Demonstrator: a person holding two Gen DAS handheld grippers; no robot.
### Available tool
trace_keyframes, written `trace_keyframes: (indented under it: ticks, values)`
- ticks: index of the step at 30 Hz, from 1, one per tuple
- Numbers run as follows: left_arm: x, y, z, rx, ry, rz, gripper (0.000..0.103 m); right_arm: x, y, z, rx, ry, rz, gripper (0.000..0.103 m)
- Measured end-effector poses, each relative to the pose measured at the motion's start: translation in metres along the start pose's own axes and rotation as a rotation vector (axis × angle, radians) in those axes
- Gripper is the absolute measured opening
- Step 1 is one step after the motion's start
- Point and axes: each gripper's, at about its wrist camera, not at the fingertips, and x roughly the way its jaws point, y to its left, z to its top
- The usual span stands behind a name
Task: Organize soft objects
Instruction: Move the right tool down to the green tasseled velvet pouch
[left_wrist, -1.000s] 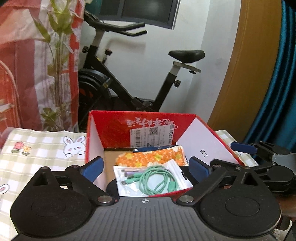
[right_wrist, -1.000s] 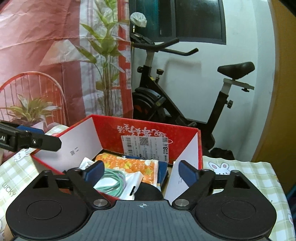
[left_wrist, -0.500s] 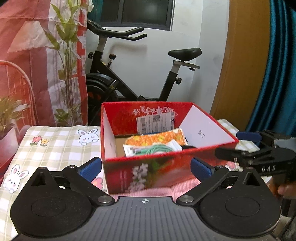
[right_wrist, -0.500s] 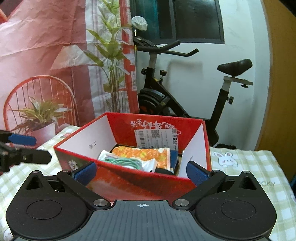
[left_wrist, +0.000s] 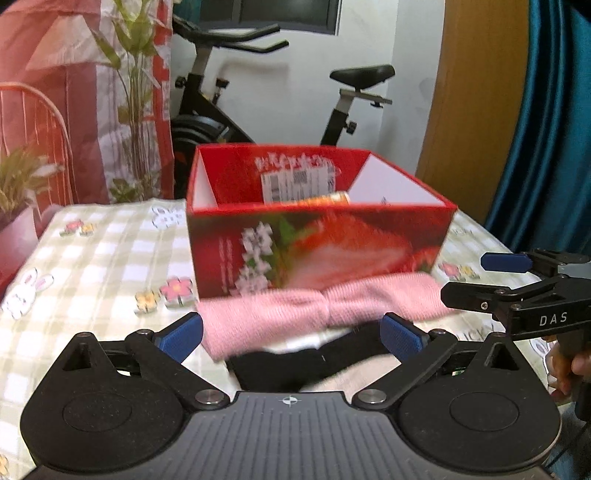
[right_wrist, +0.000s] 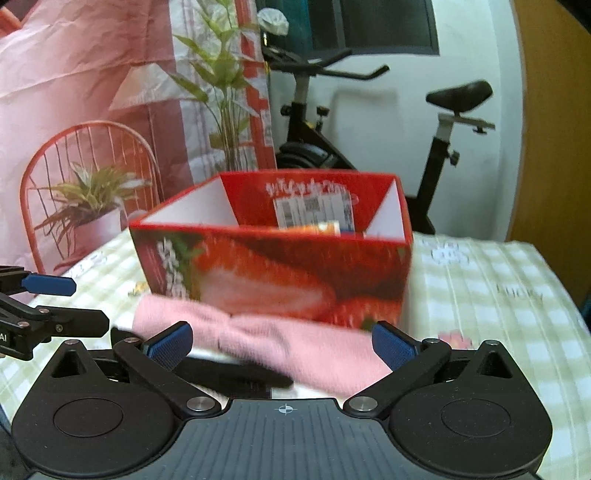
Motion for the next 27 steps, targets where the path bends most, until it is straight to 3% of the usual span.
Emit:
trace_keyframes:
  ticks: [12,18,27]
  values:
    - [0.005,-0.005,-0.031,-0.013,0.057,-0.028,0.103,-0.025,-0.005,-0.043,0.002,0.042,-0.066,0.103]
    - [0.005,-0.007,-0.037,-0.015,0.066,-0.039,0.103,-0.027,-0.007,-0.053,-0.025,0.104,-0.115,0.103]
    - [0.011,-0.005,-0.042,-0.036,0.090,-0.053,0.103,-0.025,0.001,-0.061,-0.095,0.180,-0.080,0.102]
